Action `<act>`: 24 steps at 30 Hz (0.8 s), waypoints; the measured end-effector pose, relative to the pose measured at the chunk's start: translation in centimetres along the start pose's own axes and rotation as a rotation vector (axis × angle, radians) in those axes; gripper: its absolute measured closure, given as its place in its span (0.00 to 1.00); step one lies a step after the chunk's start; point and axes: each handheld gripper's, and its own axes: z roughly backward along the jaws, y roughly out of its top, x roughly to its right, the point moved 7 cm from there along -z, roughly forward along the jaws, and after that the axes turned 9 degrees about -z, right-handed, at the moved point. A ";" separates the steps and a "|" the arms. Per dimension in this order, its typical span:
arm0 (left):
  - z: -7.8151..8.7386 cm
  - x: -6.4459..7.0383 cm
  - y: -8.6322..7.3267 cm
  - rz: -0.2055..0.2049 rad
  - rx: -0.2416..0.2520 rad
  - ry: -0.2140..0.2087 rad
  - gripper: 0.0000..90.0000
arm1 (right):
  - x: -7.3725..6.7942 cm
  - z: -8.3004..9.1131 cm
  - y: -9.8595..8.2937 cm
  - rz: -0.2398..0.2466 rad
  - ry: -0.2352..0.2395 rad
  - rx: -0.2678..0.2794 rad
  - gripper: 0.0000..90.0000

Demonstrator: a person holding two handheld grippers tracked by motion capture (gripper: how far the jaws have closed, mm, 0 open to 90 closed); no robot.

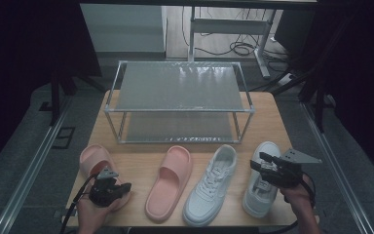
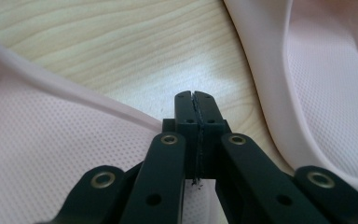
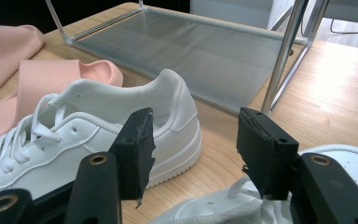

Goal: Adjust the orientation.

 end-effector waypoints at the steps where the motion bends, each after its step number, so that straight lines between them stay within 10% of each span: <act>1: 0.1 0.0 -0.2 0.002 0.003 0.000 1.00 | 0.0 0.0 0.0 0.000 0.000 0.000 0.51; 16: 2.1 -0.1 -0.7 0.009 0.048 0.017 1.00 | 0.0 0.0 0.0 -0.002 -0.001 0.002 0.51; 24: 6.3 -2.9 0.8 0.054 0.147 0.069 1.00 | 0.1 0.1 0.0 -0.006 -0.003 0.006 0.51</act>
